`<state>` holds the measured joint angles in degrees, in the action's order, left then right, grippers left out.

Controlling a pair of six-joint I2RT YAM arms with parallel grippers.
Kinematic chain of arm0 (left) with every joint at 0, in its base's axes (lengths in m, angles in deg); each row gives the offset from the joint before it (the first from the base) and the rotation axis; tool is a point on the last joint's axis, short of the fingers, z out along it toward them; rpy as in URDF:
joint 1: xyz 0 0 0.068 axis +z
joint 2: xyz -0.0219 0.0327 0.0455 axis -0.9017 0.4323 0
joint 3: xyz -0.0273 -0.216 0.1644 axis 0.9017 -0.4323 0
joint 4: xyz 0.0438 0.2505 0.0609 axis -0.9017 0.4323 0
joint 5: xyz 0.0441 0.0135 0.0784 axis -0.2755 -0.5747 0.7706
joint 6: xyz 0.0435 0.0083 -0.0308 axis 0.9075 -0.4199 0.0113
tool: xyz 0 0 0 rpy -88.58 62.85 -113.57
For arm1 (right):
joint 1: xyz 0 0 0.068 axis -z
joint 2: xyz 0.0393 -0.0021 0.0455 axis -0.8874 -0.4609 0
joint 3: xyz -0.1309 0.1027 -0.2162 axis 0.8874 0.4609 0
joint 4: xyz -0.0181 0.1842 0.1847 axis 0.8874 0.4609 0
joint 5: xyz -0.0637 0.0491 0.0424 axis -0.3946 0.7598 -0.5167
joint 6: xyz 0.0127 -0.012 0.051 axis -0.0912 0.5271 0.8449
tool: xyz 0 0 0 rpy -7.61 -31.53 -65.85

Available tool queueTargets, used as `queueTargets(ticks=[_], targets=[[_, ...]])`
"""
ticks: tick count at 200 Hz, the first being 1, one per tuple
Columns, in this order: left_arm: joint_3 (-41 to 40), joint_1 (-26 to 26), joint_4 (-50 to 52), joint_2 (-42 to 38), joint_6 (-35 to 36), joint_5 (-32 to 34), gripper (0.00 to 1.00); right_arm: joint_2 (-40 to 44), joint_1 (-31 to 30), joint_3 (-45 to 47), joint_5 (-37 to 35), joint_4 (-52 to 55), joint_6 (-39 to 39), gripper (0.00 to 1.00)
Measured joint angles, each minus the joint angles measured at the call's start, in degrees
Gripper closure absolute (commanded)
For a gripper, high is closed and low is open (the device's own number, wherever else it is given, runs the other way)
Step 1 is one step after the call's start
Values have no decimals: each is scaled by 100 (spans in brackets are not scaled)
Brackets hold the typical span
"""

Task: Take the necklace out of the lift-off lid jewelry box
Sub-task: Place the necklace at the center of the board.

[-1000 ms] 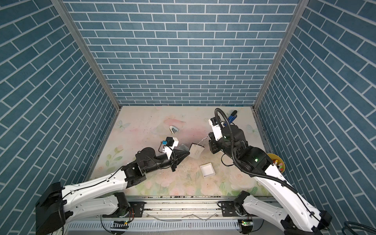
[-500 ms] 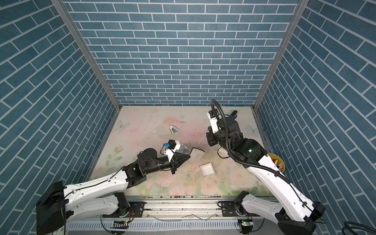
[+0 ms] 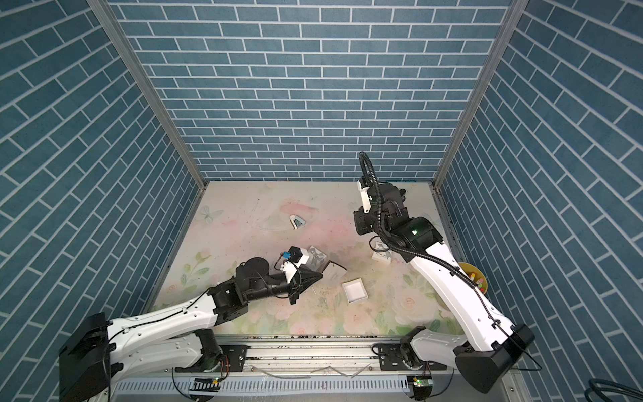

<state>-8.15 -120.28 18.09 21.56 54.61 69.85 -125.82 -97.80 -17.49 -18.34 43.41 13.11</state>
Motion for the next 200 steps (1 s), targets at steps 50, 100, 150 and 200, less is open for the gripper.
queueTargets(ticks=[50, 100, 150, 200], targets=[[-273, 0, 380, -785, 24, 1023, 100, -826, 81, -396, 417, 55, 0, 100], [-743, 0, 1075, -1982, -46, 2297, 100, -1919, 92, -1019, 946, 15, 52, 100], [-938, 2, 1655, -2684, 7, 2979, 100, -3182, 92, -1996, 1510, -28, 195, 100], [-1005, 39, 1871, -2693, 170, 3254, 100, -4315, 94, -2929, 1805, -37, 197, 100]])
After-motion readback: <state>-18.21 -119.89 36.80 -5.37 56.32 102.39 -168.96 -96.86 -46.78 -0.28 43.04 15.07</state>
